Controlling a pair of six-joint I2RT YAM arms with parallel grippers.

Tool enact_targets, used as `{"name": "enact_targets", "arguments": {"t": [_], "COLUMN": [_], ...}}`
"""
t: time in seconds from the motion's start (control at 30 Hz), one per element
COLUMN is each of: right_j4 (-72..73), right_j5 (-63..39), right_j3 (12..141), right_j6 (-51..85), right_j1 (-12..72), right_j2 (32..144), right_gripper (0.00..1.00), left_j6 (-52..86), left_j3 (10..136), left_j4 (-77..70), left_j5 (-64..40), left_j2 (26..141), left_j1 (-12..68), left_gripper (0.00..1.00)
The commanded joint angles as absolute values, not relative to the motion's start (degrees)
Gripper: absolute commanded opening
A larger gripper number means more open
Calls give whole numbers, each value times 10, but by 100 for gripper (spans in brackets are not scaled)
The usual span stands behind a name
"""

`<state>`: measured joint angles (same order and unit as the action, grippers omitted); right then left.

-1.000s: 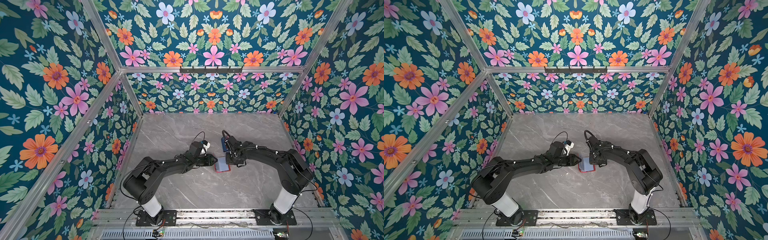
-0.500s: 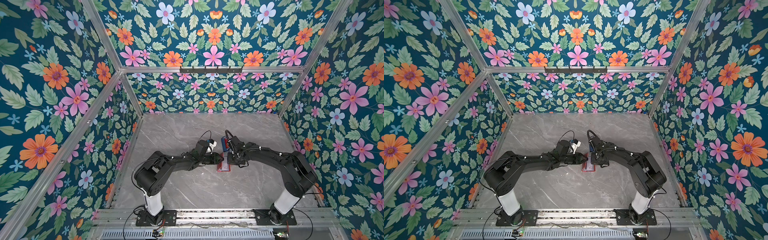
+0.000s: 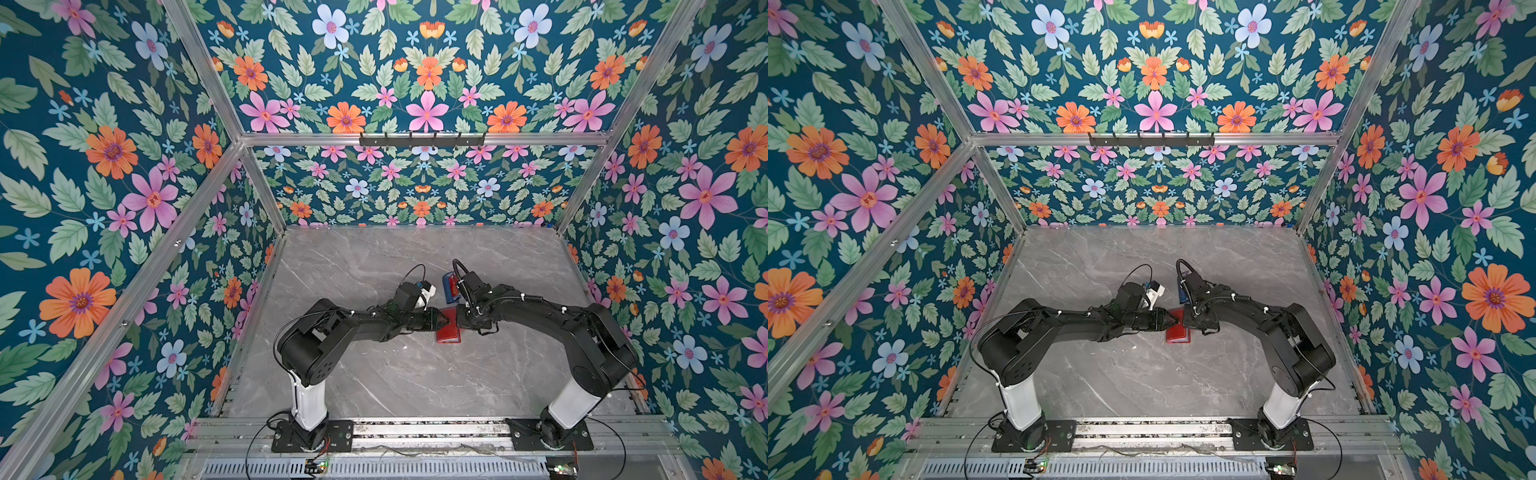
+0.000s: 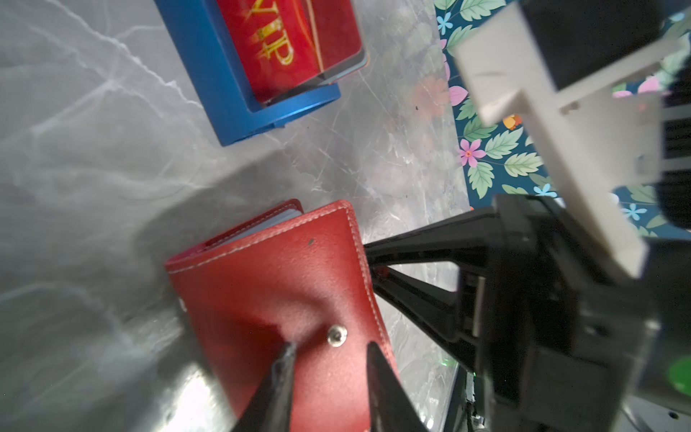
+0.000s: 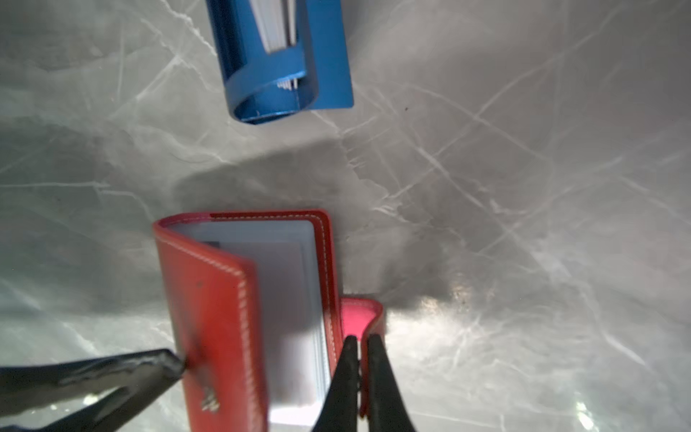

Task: Insert credit cards into a card holder
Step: Close the card holder at the center of the table.

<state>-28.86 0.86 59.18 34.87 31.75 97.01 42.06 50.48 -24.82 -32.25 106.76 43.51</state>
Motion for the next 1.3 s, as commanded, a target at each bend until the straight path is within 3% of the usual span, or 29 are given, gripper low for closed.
{"name": "enact_targets", "arguments": {"t": [0.0,0.23,0.73,0.83,1.07,1.27], "right_j4": [-295,-271,-198,-196,-199,-203], "right_j5": [19,1,-145,-155,-156,-148], "right_j3": [591,580,580,582,579,574], "right_j6": [355,354,332,332,330,329], "right_j1": [317,316,316,316,316,316], "right_j2": [965,946,975,983,958,912], "right_gripper": [6,5,9,13,40,46], "left_j6": [420,430,446,446,445,445], "left_j3": [507,514,503,502,499,498], "left_j4": [-247,-232,-230,-227,-222,-220], "left_j5": [-306,-296,-280,-275,-272,-271], "left_j2": [1076,1094,1107,1106,1107,1107], "left_j1": [435,435,436,436,436,436], "left_gripper": [23,14,13,13,13,13]}}
